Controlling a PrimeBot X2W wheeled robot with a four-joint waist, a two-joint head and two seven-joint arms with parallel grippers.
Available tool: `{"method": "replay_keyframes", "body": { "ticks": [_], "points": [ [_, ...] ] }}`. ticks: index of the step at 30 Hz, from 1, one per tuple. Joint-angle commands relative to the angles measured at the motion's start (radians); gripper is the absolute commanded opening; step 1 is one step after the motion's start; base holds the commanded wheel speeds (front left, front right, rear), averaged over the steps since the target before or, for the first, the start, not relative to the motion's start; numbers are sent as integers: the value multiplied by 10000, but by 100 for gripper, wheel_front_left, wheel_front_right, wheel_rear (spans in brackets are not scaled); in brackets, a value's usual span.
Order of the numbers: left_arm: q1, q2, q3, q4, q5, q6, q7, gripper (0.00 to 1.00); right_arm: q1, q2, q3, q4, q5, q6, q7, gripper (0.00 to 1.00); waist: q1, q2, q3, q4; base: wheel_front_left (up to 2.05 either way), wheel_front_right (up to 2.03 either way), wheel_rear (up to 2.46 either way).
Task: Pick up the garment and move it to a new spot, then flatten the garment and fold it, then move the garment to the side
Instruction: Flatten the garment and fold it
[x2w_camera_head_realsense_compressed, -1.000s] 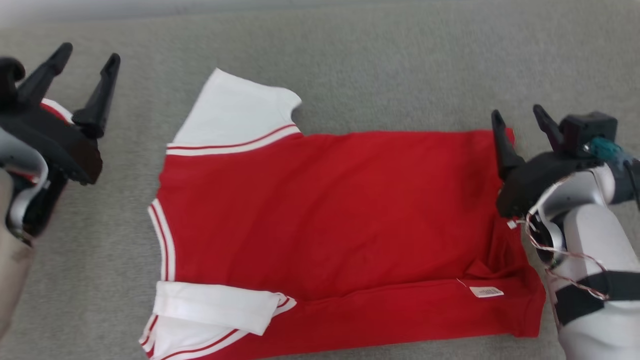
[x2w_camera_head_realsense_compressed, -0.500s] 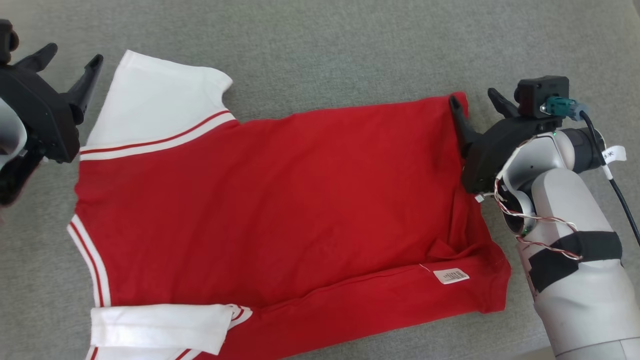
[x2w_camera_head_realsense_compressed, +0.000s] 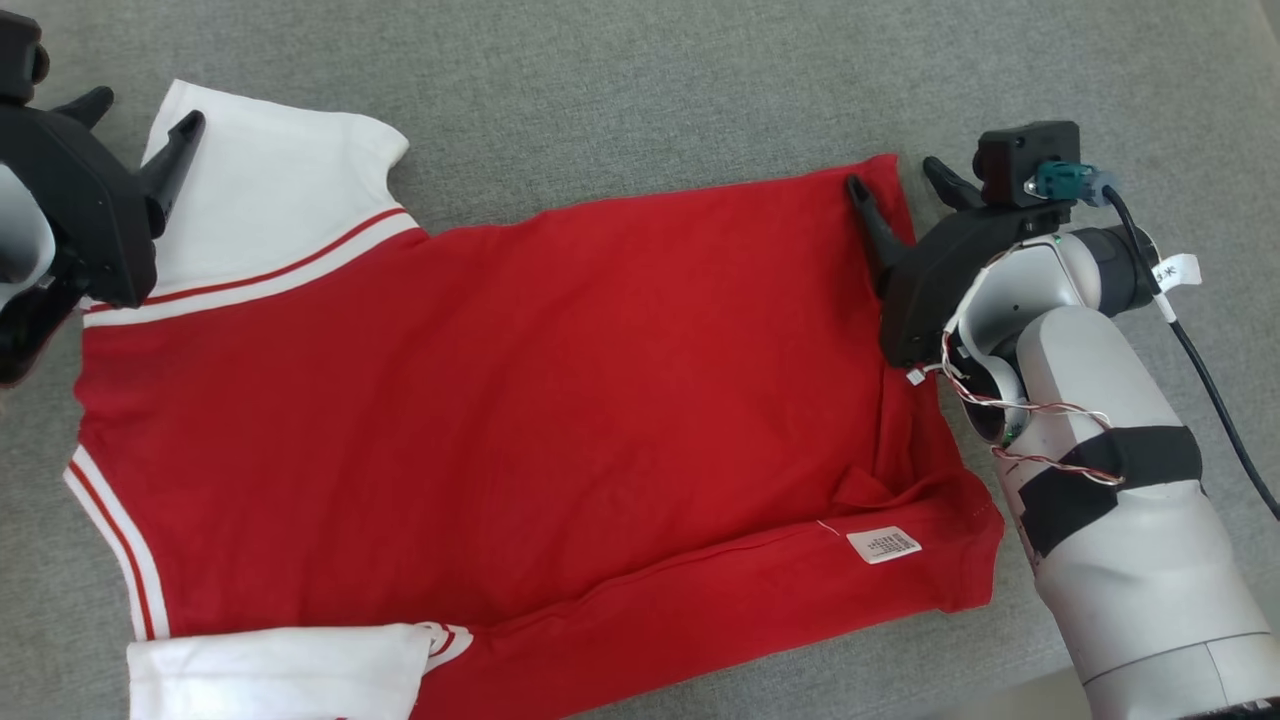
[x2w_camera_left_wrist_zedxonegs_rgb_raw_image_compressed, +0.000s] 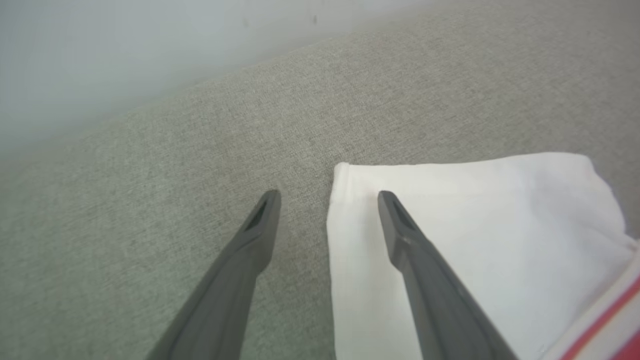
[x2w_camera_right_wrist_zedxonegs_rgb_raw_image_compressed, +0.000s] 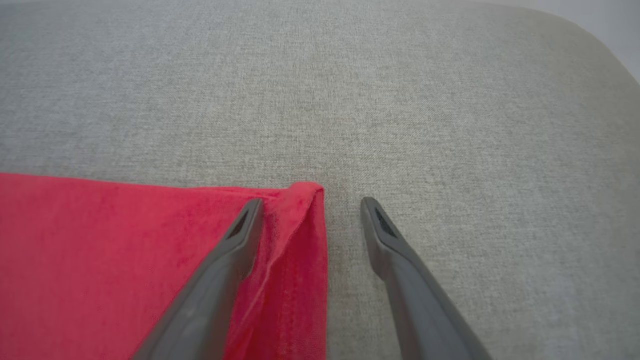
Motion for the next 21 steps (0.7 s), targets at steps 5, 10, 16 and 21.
{"method": "replay_keyframes", "body": {
  "ticks": [5, 10, 16, 21],
  "points": [
    [-424, -51, -602, 295, -320, 14, 206, 40, -315, 167, 219, 267, 194, -23, -10, 91, 0, 0, 226, -158, 0, 0, 0],
    [-388, -124, -1010, 665, -515, 20, -64, 0, -483, 188, 253, 510, 289, -23, 73, 0, 0, 0, 227, -142, 0, 0, 0],
    [-470, -244, -1105, 731, -825, 20, -989, 0, -624, -24, 154, 529, 196, -23, -487, 0, 0, 0, -28, 115, 0, 0, 0],
    [-181, -313, -1167, 312, -1239, 20, -2051, 0, -311, -290, 184, 582, 190, -23, -1296, 0, 0, 0, -545, 571, 0, 0, 0]
  ]
}}
